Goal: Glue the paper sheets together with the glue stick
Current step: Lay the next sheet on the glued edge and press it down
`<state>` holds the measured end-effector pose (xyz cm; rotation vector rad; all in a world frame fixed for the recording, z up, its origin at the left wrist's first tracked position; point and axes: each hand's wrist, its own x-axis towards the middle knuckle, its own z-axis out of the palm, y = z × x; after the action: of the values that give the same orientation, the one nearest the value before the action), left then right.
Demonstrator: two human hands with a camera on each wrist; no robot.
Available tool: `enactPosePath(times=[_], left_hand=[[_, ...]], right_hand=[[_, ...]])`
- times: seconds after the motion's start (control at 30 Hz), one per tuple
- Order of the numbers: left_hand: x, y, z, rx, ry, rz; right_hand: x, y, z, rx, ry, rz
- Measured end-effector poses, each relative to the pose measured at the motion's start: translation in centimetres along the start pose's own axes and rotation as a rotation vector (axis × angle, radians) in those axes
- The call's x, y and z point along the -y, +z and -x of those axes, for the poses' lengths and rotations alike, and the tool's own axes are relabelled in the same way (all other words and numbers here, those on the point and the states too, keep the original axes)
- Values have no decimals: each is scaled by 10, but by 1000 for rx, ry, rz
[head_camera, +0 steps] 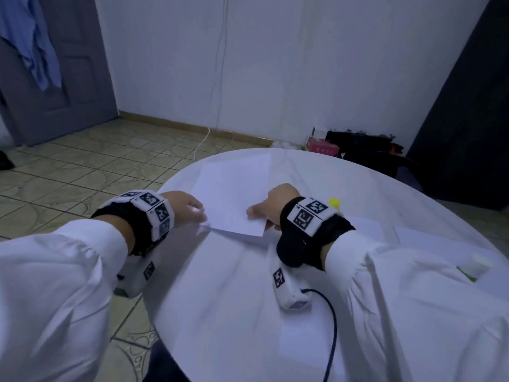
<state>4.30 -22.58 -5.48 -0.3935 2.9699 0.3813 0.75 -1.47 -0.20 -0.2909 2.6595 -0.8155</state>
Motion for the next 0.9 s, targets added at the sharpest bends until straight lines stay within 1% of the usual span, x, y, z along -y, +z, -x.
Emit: enactPosePath(times=[0.07, 0.13, 0.2, 0.23, 0.27, 0.4, 0.47, 0.5, 0.57, 0.67, 0.83, 0.9], left_hand=[[6, -7, 13, -145, -30, 234], [0, -17, 28, -188, -24, 532], [-14, -20, 45, -146, 33, 806], [-24, -21, 54, -101, 64, 905], [-33, -22, 62, -53, 93, 953], [-85, -16, 99, 108, 199, 898], [-110, -6, 114, 197, 236, 844], [-122, 0, 120, 222, 249, 816], [-139, 12, 128, 220, 258, 759], [-152, 27, 135, 224, 246, 671], [-156, 44, 139, 282, 214, 541], [-158, 48, 138, 303, 216, 497]], right_hand=[[-10, -10, 23, -57, -38, -37], [-25, -23, 48, -89, -55, -101], [-42, -40, 76, -116, -53, -171], [-53, -48, 90, -135, -50, -192], [-66, -56, 101, -148, -37, -213], [-126, -74, 147, -176, 14, -394], [-159, -76, 165, -214, 43, -435], [-172, -76, 172, -223, 61, -449], [-194, -76, 184, -206, 100, -472], [-212, -77, 194, -182, 167, -383], [-217, -73, 197, -109, 270, -63], [-219, -70, 196, -92, 295, 12]])
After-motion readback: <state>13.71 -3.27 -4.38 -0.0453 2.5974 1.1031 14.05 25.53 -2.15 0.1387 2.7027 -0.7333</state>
